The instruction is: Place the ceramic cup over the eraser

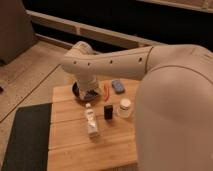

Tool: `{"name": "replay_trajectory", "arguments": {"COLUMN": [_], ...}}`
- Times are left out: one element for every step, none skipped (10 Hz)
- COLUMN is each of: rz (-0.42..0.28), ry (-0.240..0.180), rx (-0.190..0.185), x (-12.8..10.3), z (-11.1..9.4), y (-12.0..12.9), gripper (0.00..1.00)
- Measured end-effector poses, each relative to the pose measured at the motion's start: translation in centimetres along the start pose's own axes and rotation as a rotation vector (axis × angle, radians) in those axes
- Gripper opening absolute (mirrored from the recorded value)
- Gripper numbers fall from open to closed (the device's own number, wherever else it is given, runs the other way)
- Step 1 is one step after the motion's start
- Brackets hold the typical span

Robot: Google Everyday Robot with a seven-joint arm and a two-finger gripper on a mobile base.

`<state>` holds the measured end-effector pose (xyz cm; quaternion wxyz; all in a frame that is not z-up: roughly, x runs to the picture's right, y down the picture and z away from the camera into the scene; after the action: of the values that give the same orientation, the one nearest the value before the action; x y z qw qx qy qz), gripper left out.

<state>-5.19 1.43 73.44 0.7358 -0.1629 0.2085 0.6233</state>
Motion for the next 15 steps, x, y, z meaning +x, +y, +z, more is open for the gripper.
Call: {"name": "replay_trajectory", "arguments": {"rz": [0.013,0.055,0.098,0.119,0.162,0.178,0.187,0.187,0.188,0.22,0.264,0.312,0.36,0.396,0.425], "ry": [-0.025,-0.084,-0.139,-0.161,-0.205,-0.218,-0.228,-0.226,-0.216,-0.193,-0.173,-0.166,-0.163,-0.165,-0.169], "rx": [-0.02,-0.084,-0.17,-0.205,-0.267,-0.291,-0.304,-0.303,-0.294,-0.26,-0.231,-0.207,-0.186,-0.175,-0.174], "x": [-0.7,-1.9,-2.3,-2.3,-2.5,-2.5,-2.5,-2.5,-2.4,-1.8,-1.2,-0.7,-0.2,0.1,0.3], "z": [-0.1,-0.4,-1.1,-1.5,-2.2,-2.4,-2.6,-2.6,-2.3,-1.2,-0.4,-0.2,0.0,0.1,0.3], "y": [-0.7,-2.1,-2.7,-3.1,-4.0,-4.1,-4.3,-4.2,-4.2,-6.4,-8.8,-11.4,-13.8,-15.6,-16.8], "gripper": [0.65,0.65,0.65,0.65,0.65,0.65,0.65,0.65,0.65,0.65,0.65,0.65,0.65,0.65,0.65]}}
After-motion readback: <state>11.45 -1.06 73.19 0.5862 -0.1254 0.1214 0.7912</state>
